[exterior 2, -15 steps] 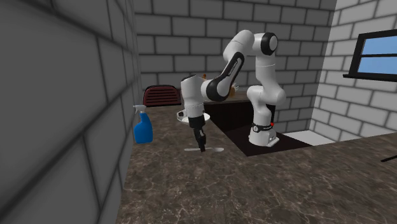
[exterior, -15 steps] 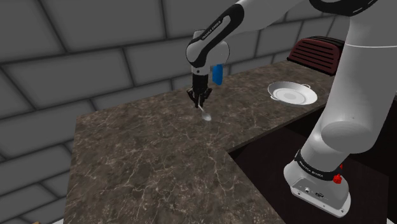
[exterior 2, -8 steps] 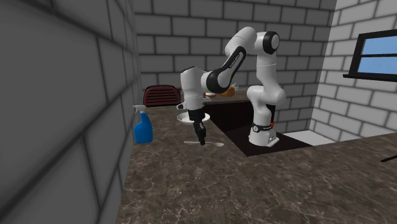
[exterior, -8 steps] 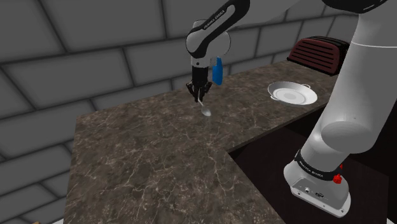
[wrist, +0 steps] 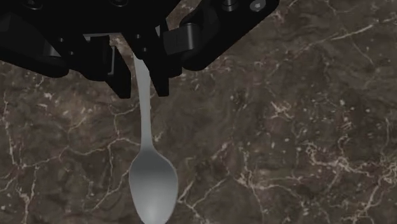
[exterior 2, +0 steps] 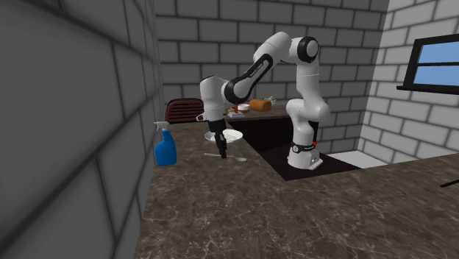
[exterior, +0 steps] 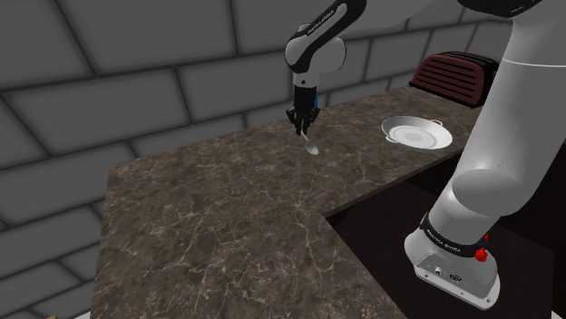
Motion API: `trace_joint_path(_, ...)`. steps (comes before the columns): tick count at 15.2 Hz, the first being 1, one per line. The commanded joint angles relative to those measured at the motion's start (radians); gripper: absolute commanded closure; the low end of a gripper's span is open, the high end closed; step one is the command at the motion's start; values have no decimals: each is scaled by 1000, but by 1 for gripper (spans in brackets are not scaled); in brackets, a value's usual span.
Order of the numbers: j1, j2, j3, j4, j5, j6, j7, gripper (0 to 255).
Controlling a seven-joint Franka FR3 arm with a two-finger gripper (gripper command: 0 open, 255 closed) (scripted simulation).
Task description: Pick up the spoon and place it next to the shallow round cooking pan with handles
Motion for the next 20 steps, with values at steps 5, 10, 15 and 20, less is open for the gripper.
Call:
trace_joint_path(5,-81,34,-62,55,-11,-44,-132,255)
trace_joint_path(10,-150,87,-109,129,-15,-85,-240,255)
trace_joint_path(15,-223,160,-149,233,-11,-133,-344,255)
trace_joint_path(20,-301,254,-179,369,0,-193,-442,255)
